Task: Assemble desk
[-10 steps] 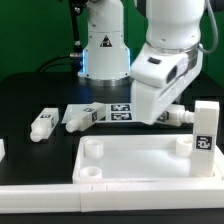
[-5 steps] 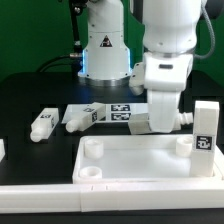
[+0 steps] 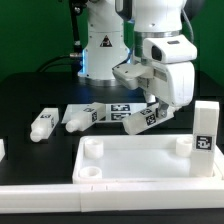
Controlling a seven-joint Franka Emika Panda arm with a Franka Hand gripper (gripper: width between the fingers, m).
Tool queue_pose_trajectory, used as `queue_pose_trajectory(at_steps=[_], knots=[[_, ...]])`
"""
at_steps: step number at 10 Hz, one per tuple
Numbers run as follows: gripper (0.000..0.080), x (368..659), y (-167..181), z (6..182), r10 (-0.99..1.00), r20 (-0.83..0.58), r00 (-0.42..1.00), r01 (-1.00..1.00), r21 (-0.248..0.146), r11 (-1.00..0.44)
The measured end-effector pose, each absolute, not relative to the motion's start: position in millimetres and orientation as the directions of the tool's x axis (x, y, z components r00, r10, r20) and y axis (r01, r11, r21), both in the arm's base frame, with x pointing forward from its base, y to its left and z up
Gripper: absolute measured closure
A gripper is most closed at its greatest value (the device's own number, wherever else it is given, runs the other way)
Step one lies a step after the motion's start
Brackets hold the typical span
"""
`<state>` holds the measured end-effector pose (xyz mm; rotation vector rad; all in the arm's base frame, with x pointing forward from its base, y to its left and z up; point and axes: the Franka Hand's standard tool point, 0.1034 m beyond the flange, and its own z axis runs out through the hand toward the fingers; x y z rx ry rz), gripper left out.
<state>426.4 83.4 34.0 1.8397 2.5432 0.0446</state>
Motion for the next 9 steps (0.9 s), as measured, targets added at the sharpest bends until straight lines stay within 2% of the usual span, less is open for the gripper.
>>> queue_pose_trajectory(at_steps=[1,2,4,5,6,9], knots=[[0.0514,425.7,81.9,32.8,0.936,0.005,-0.353,0.935,0.021,0.353],[0.0514,425.7,89.3,30.6,0.871,-0.015,-0.492,0.869,0.055,0.492],[0.0514,420.3,113.7,25.0,0.709,-0.056,-0.703,0.695,0.158,0.702],[0.0514,417.1,117.3,19.5,0.670,-0.060,-0.740,0.652,0.179,0.736],[0.0514,412.7,114.8,12.8,0.616,-0.061,-0.785,0.600,0.170,0.782],[0.0514,412.8,114.1,13.1,0.547,-0.072,-0.834,0.531,0.166,0.831]])
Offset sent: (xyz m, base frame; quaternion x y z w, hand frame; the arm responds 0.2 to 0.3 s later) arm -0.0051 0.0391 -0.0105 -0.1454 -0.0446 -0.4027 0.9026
